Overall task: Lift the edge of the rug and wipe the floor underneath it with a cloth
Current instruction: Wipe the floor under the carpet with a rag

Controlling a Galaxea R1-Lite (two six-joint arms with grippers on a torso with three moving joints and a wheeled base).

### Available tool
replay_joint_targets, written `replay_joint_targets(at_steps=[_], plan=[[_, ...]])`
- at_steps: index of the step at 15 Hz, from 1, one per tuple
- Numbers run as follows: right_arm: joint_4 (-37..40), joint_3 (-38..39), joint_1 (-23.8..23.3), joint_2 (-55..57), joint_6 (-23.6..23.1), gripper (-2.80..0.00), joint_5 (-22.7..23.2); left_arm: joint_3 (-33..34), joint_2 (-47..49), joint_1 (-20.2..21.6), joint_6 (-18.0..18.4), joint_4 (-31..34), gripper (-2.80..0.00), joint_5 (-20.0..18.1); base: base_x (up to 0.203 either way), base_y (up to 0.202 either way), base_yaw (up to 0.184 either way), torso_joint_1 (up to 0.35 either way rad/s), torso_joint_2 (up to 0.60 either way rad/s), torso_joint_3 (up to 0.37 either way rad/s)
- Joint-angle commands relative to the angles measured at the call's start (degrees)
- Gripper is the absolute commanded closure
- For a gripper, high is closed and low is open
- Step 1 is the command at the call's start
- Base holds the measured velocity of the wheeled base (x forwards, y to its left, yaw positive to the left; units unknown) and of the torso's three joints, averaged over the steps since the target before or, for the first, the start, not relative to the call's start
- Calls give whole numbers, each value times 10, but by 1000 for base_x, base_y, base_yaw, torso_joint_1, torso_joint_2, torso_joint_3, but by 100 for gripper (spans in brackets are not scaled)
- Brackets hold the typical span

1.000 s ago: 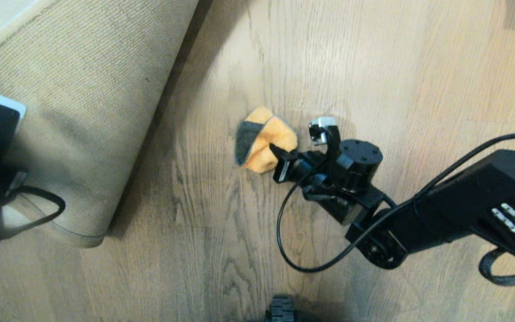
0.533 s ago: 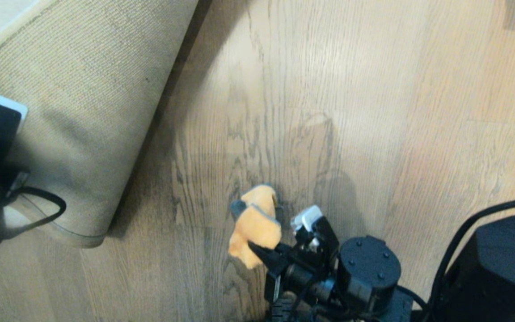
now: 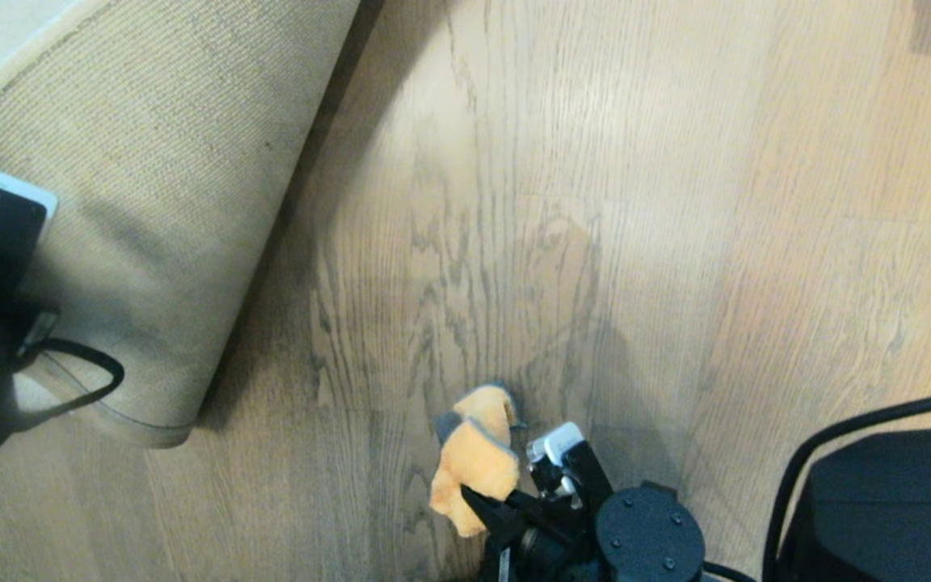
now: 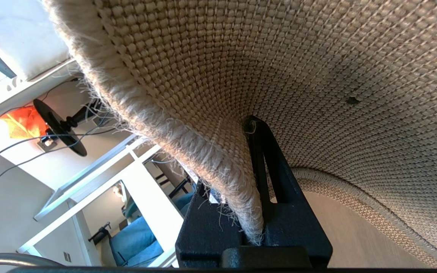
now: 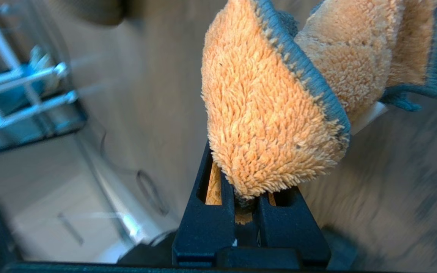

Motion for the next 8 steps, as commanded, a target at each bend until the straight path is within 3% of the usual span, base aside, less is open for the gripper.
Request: replay_joint_targets(at_steps=[1,8], plan=[[-28,-42,-34,32,2,0,-2,1,1,0,2,-2,0,3,0,0,0,0,0,0],[5,-179,-140,-20,1,0,4,1,5,0,2,-2,0,4,0,0,0,0,0,0]])
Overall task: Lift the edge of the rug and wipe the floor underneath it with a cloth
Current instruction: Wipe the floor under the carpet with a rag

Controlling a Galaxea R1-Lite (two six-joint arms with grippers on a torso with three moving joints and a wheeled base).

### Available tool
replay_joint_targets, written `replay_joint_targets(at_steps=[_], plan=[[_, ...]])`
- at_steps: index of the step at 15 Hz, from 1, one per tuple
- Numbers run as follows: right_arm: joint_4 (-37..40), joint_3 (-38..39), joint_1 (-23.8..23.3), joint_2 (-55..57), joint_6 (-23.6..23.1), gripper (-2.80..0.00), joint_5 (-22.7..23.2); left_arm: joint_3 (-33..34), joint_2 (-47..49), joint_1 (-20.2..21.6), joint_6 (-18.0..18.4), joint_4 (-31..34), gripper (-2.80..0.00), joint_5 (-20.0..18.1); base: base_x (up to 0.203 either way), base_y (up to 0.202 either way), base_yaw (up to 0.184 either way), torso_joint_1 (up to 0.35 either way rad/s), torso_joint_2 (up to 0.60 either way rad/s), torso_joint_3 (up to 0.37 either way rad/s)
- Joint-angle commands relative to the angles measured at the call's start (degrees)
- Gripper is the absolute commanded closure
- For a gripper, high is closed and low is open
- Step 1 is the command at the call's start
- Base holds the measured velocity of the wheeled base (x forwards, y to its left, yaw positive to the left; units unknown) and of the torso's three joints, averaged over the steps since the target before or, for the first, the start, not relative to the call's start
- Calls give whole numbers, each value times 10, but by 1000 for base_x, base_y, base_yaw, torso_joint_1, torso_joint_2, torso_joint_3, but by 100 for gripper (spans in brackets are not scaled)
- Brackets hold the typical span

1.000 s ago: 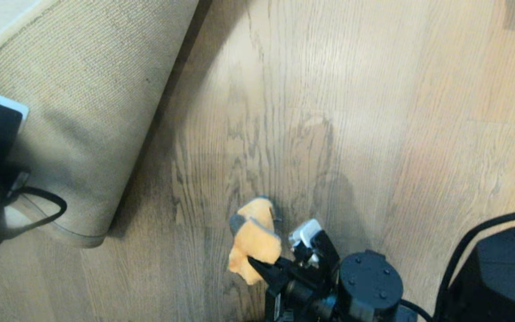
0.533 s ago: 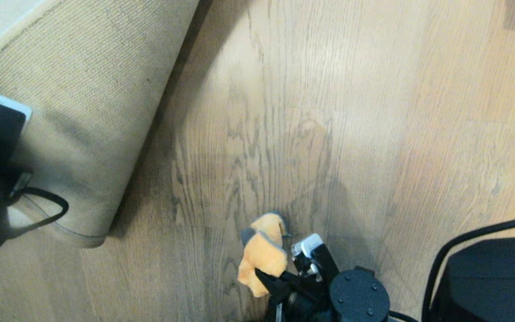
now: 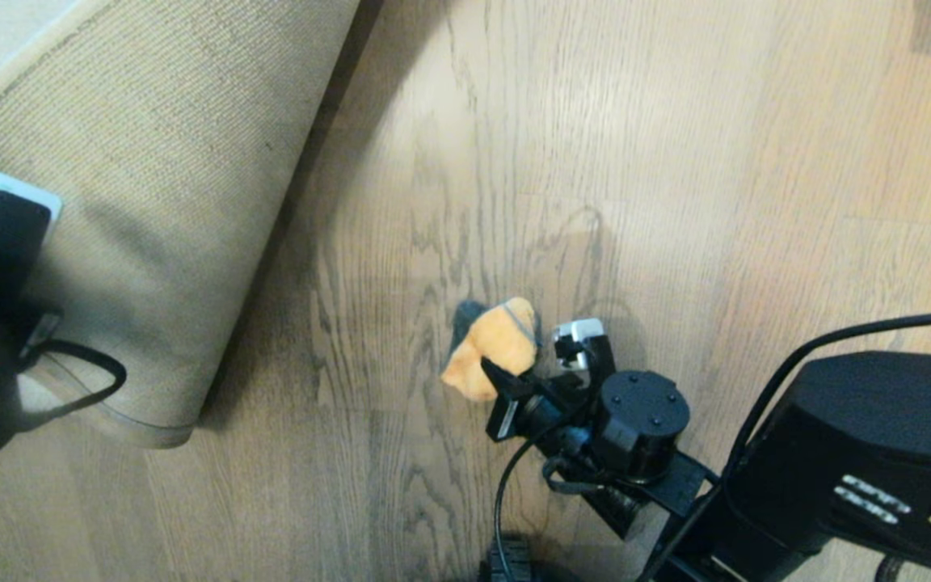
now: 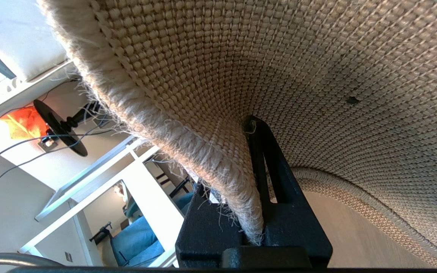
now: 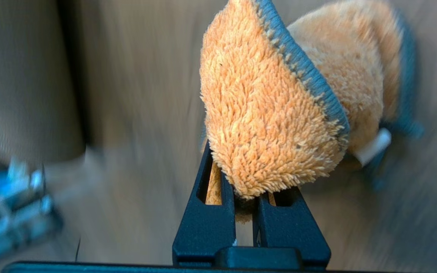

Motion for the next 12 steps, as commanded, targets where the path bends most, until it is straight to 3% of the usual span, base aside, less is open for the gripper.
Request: replay_joint_targets(at_steps=[1,8,12], plan=[[22,-41,-43,-46,0,0,4,1,2,0,3,-3,0,3,0,0,0,0,0,0],[183,-225,-162,-114,-1,0,50,-1,2,0,3,-3,0,5,0,0,0,0,0,0],[265,-294,-192,-132,-1,0,61,0,-1,0,3,-3,0,7,0,0,0,0,0,0]])
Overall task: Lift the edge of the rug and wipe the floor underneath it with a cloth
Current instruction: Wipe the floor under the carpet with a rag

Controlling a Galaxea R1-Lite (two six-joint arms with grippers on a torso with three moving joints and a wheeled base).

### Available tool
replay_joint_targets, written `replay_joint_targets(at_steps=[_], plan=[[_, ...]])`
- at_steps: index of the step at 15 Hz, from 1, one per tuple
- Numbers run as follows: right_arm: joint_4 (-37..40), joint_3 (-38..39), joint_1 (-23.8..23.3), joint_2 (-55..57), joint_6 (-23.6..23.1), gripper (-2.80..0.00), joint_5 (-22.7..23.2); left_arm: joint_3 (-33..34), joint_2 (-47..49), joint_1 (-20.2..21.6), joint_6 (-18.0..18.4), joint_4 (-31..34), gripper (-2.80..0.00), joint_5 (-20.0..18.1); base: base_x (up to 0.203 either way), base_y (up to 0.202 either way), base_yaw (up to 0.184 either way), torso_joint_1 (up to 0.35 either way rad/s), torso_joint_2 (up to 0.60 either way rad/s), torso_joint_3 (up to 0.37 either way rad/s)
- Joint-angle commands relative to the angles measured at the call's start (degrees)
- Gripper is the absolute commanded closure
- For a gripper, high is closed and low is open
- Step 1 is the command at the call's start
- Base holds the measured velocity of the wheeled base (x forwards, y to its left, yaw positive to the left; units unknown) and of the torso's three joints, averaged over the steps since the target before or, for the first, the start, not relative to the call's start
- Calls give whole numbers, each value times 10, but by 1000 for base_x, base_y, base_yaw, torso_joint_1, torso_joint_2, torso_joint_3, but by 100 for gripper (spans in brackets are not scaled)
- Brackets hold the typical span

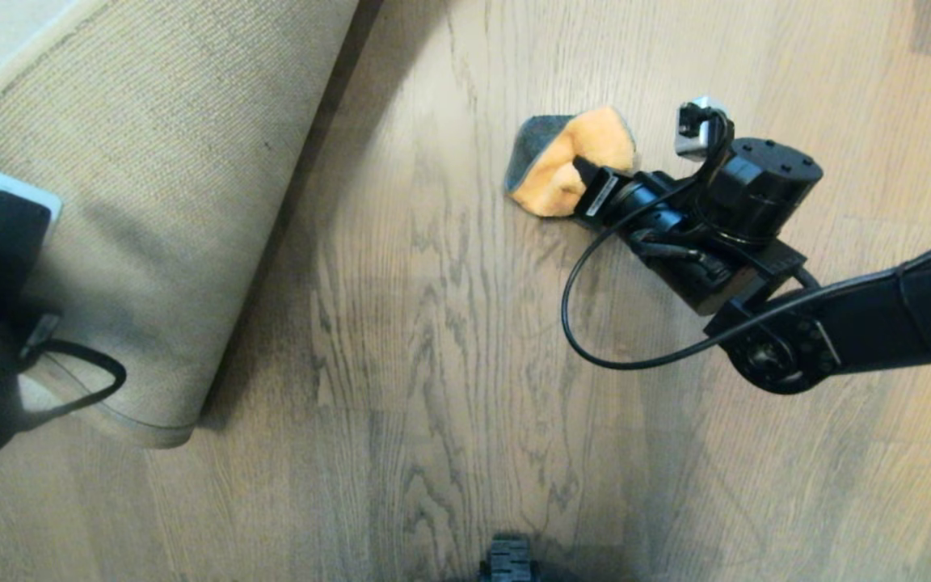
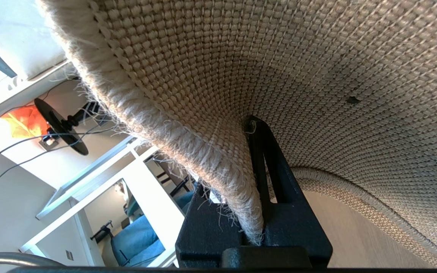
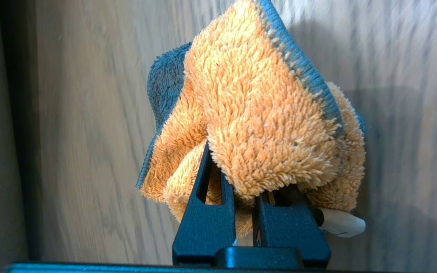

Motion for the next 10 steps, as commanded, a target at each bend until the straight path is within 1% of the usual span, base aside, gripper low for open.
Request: replay_joint_targets(at_steps=[1,3,5,8,10], plan=[[15,-14,-4,-20,1,0,-1,1,-2,0,2,-3,0,4,0,0,0,0,0,0],[15,0,21,-32,3,0,-1,1,-2,0,2,-3,0,4,0,0,0,0,0,0],[10,36,60,-51,5,0,-2,1,-2,0,2,-3,0,4,0,0,0,0,0,0],[3,108,143,-79,12,0,-9,1,-2,0,2,-3,0,4,0,0,0,0,0,0],[-13,168,207,-82,29,0,-30,1,-1,0,2,-3,0,4,0,0,0,0,0,0]])
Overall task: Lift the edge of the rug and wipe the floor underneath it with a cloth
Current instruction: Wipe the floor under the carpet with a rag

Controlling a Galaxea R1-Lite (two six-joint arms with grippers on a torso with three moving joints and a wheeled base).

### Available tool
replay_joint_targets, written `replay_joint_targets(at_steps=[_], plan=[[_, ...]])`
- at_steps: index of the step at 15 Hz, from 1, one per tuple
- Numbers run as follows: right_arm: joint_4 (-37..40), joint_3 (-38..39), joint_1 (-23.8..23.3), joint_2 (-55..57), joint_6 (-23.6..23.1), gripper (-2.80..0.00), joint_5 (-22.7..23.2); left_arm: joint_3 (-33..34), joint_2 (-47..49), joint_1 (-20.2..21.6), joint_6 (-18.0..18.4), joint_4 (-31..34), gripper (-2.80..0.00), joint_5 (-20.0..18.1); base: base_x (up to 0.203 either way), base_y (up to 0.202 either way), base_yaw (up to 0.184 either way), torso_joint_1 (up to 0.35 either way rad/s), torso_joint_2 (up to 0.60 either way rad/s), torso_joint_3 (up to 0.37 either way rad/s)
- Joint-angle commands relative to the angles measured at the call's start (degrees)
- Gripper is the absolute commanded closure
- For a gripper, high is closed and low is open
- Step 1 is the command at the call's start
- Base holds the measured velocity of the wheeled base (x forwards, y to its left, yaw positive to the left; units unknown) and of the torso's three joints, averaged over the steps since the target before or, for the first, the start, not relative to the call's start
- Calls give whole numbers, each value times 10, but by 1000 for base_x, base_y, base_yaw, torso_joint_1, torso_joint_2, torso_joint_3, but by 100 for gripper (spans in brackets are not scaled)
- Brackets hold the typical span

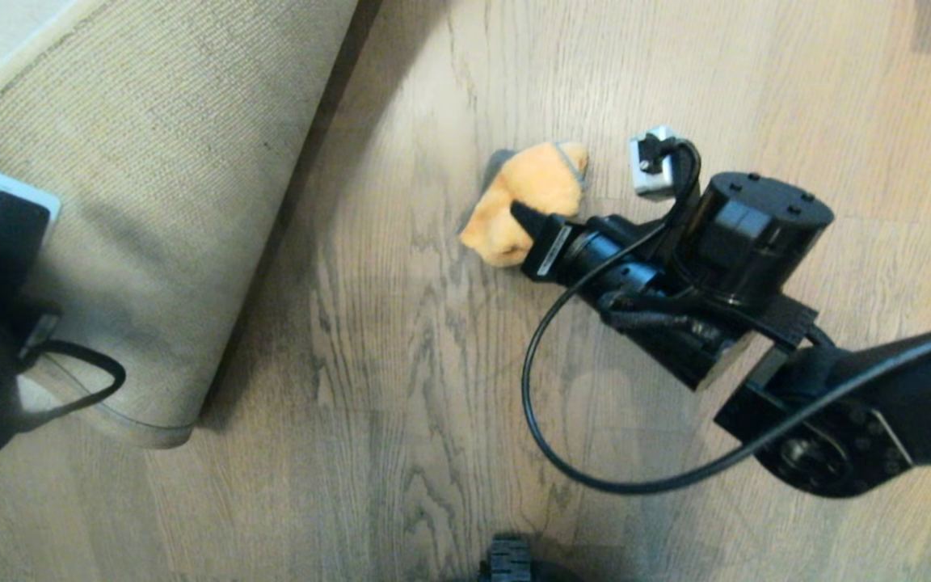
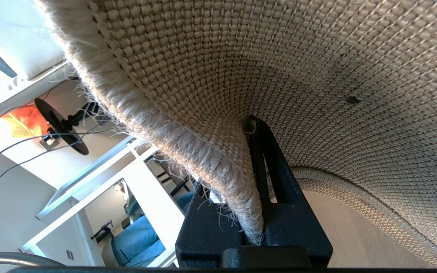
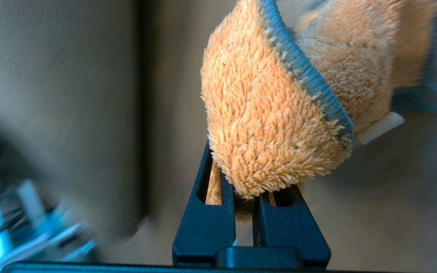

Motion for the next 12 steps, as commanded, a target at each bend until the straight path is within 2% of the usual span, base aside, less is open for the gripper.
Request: replay_joint_targets(at_steps=[1,4,12], plan=[[-26,77,73,-7,26,0,-18,0,1,1,2,-3,0,3,0,0,0,0,0,0],[-98,136,132,60,72,0,-44,11,-1,2,2,-3,0,3,0,0,0,0,0,0],[-243,171,195,248,104,0,-49,16,11,2,2,-4,0,4,0,0,0,0,0,0]])
